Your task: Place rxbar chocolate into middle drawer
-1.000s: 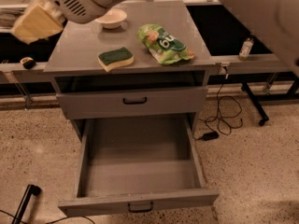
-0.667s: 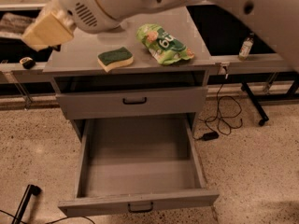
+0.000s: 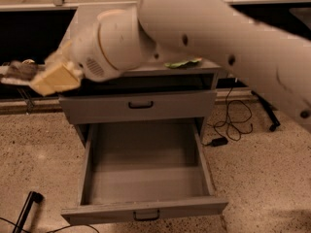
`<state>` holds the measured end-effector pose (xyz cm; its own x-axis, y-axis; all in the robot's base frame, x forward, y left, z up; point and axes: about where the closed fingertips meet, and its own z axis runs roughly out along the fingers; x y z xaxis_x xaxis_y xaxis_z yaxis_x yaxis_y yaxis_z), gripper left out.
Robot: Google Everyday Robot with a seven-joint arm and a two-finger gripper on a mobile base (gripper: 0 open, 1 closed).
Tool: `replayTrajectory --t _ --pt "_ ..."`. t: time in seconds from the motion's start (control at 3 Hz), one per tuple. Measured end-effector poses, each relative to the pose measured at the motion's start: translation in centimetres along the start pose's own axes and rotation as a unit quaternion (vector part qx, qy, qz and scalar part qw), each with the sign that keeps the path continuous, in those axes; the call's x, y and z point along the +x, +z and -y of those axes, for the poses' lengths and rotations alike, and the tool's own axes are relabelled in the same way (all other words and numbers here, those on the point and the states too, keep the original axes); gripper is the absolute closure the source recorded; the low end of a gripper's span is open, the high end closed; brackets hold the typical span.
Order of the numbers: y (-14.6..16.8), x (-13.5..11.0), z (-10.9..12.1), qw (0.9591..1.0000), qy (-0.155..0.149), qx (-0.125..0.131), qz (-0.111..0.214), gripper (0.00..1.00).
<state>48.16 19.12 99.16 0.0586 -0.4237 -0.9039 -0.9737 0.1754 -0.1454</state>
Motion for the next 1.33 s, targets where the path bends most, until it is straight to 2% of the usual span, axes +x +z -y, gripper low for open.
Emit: replayTrajectory --t 0.33,0.67,1.0,1.33 --pt "1.1 7.2 -3.7 0.998 0.041 -0.046 0.017 1.0" --pt "-1.4 11.0 -3.0 0.9993 0.027 -0.022 0.013 1.0" --pt "-1.5 10.9 -2.9 0.9993 0.026 -0.021 0.013 1.0" --pt "-1.0 11.9 -2.9 0.9991 0.037 -0.022 -0.004 1.0"
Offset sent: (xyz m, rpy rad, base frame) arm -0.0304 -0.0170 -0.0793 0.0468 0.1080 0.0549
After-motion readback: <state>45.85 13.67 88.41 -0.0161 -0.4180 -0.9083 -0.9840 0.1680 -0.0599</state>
